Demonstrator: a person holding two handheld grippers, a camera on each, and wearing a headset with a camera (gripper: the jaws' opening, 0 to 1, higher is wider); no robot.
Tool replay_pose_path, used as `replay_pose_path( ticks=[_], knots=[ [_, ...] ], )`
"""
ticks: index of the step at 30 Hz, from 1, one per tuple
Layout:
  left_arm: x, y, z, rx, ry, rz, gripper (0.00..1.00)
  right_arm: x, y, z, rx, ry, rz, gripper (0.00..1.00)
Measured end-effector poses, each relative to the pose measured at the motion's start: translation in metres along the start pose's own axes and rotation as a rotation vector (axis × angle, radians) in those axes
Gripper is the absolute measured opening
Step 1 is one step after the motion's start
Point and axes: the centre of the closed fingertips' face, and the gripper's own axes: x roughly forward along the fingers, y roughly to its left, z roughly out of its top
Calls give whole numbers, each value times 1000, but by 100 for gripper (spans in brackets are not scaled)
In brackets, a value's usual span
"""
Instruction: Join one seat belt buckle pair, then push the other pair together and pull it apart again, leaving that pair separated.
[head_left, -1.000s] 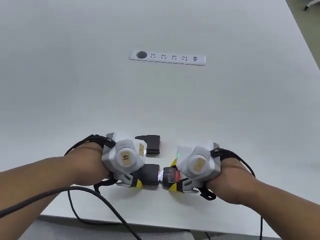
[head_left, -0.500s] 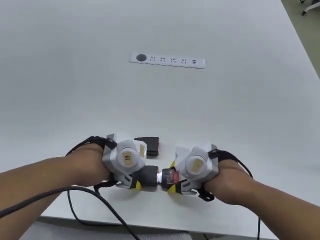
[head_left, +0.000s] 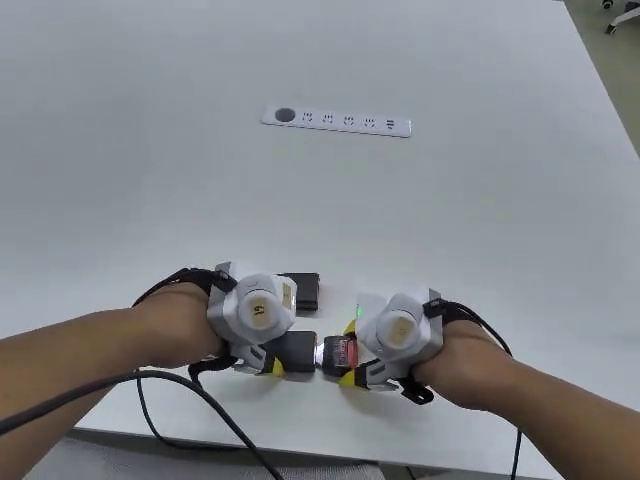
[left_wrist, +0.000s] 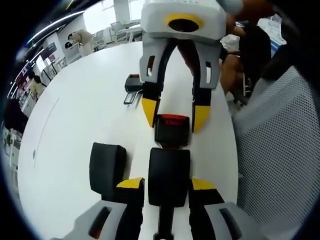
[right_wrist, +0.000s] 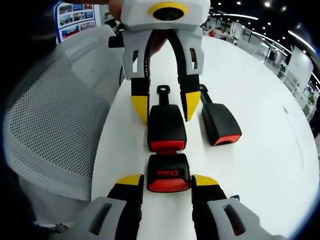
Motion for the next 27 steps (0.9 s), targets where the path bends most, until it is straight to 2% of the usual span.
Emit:
replay_pose_path(
  ticks=[2,5,10,16,19,21,27],
  knots=[
    [-6,1,7,-5,-30,9,36,-8,0,6,6,-17,-3,33],
    [-13,7,14,-5,-46,29,36,-17,-1,14,0,-41,-9,31],
    [-21,26,24,-16,-67,59,41,-33,-11,22,5,-66,-33,30],
    [-20,51,23,-19,-71,80,42,-44,-36,-3,26,-37,-78,29],
    [-18,57,25,-23,-64,83,42,-51,-50,-21,17,-4,-98,30],
    [-17,60,25,-12,-57,82,42,-57,-58,-30,28,4,-114,31],
    [-14,77,20,-8,-33,84,46,-73,-82,-52,56,26,-159,31]
  ],
)
